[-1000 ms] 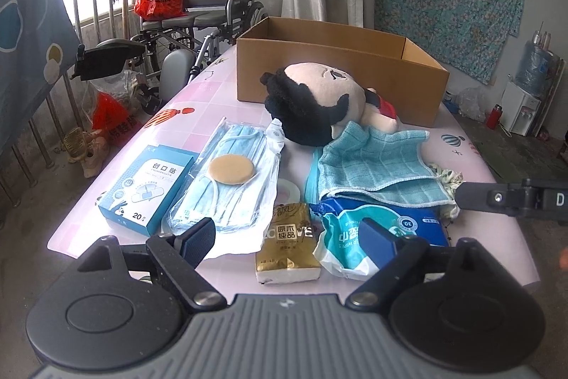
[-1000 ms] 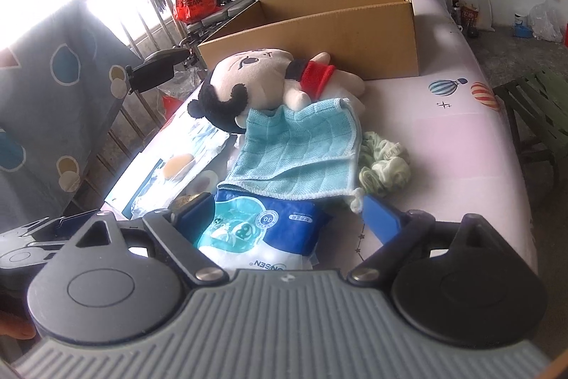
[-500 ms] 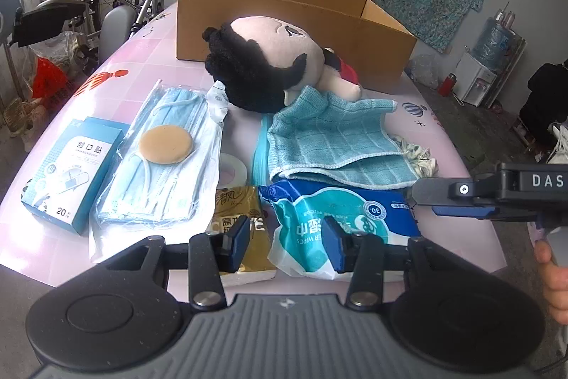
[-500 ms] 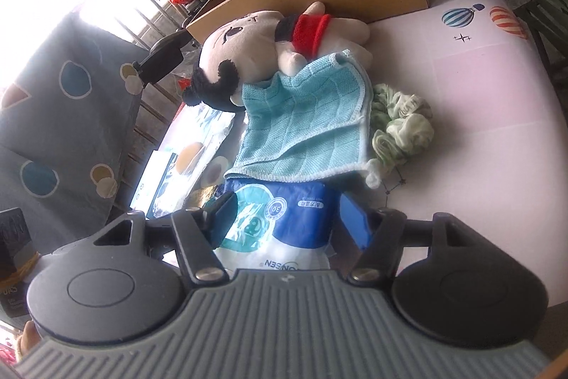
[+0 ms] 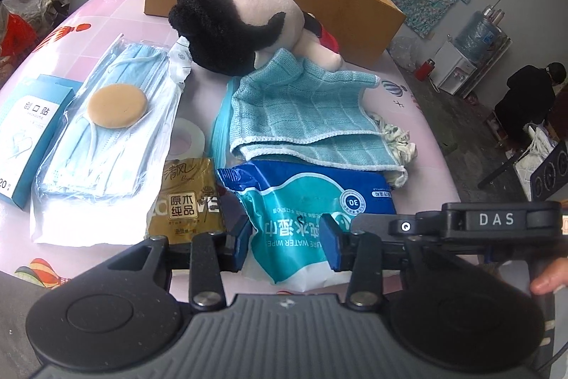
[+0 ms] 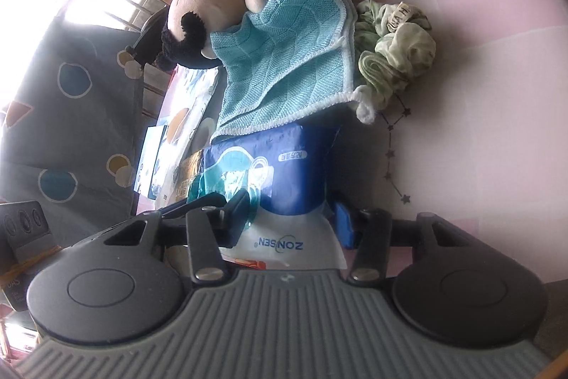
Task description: Organize soft objects
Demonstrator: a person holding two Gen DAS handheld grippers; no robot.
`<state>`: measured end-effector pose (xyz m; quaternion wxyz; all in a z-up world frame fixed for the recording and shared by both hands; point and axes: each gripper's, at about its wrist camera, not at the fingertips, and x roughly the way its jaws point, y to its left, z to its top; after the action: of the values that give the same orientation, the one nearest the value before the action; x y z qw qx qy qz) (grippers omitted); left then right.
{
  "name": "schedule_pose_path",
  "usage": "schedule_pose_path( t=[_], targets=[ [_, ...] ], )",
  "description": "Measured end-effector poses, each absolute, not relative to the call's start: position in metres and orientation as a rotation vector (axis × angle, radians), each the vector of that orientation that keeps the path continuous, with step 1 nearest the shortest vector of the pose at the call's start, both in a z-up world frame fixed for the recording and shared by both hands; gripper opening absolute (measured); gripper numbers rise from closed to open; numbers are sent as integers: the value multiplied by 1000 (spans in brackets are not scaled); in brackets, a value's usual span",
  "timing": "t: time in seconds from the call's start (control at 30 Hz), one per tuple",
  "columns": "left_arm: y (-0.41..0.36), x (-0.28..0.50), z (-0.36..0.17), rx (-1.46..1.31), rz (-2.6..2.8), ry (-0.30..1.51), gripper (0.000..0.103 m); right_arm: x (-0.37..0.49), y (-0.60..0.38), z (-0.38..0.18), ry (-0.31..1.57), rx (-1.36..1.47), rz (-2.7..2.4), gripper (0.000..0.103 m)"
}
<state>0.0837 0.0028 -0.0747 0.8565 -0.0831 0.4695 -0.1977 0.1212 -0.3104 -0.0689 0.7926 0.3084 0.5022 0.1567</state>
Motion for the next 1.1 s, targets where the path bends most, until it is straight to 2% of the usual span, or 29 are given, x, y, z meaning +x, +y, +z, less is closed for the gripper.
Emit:
schedule_pose_path(
  t=[0.33,0.5,0.67,1.1],
  targets=[
    [-13,86,-80,-154,-468,994,55,126,-322,-74,1058,707,350,41],
    [-12,87,-85,-189,-485,992,48,123,-318,-70,1031,644,361,38],
    [-18,77,-72,-145,-499,982,48,110,-311,-49,995,548,347,38],
    [-11,75,18,-101,-533,808,48,115,-316,40,825,547,423,37]
  ],
)
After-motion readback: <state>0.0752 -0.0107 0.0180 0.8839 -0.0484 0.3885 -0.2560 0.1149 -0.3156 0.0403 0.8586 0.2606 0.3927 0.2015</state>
